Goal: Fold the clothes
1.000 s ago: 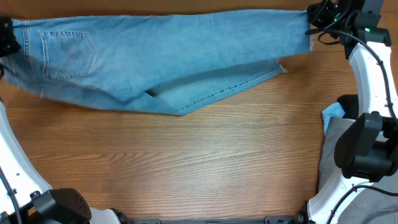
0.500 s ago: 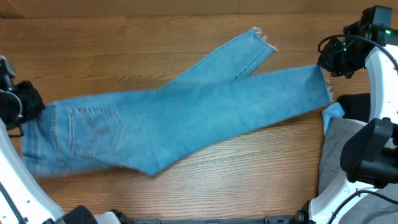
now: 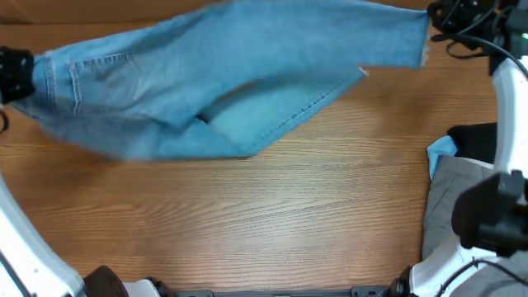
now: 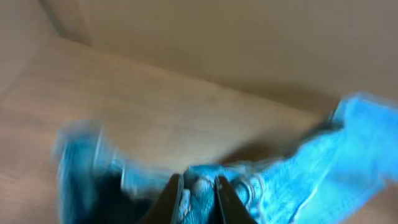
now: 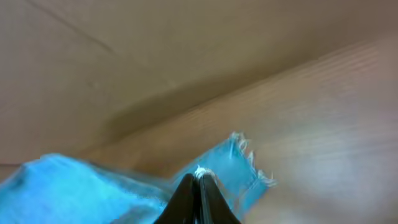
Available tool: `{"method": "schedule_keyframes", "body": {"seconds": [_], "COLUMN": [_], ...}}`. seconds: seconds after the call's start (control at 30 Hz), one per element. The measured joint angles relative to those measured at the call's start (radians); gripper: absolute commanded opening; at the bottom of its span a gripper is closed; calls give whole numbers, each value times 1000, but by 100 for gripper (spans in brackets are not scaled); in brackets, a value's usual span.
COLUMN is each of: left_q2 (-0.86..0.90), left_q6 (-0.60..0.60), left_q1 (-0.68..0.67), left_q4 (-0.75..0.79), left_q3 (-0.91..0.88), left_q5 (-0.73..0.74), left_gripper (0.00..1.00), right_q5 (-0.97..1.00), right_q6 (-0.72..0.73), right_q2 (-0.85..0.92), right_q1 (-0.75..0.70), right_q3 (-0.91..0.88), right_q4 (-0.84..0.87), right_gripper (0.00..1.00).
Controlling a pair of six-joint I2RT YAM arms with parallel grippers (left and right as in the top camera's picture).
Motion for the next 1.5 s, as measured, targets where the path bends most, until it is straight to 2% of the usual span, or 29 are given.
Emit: {"method": "schedule_keyframes", "body": {"seconds": [0.1,0.2,0.27,0.33,0.37,0.5,0.6,0.77,0.8,0.83,0.9,0.97,1.13,1.3,1.5], "left_q2": [-46,-60,-53,-29,-14,19,17,17,17,17,17,17,17,17,17], "left_q6": [15,-23,-54,-80,-89,-111,-124,-119,-117,-111,-93,-80,-68,-68,-68], "left_q1": [0,-1,0,3,8,37,46,44,43,42,39,37,37,37,37], "left_q4": [-252,-339,-343,-335,-325,-281,-211,-135,-132,-130,-130,-130,-129,-127,-126], "left_q3": [19,-63,-156,-263,-306,-395,-398,-398,-398,-398,-398,-398,-398,-398,-398], "left_q5": [-90,-217,-294,-361,-383,-435,-424,-298,-285,-275,-261,-246,-220,-208,-196], "left_gripper": [9,11,13,7,4,4,4,4,4,4,4,4,4,4,4], "right_q5": [94,222,298,367,402,462,457,372,364,356,341,333,327,334,343], "right_q6": [-35,-56,-63,-66,-66,-66,-68,-60,-52,-39,-21,-6,-2,22,80], "right_q2": [-51,-66,-65,-56,-48,-43,-43,-43,-43,-43,-43,-43,-43,-32,64], "right_q1": [-12,-14,-13,-15,-18,-31,-37,-36,-36,-36,-34,-26,42,110,113], "right_q3": [5,-43,-100,-152,-171,-187,-187,-187,-187,-191,-212,-261,-417,-585,-620], "right_q4": [-212,-324,-365,-404,-425,-460,-443,-376,-375,-373,-369,-365,-302,-137,-55], "right_gripper": [4,6,13,4,4,4,4,6,8,15,23,43,68,68,68]}}
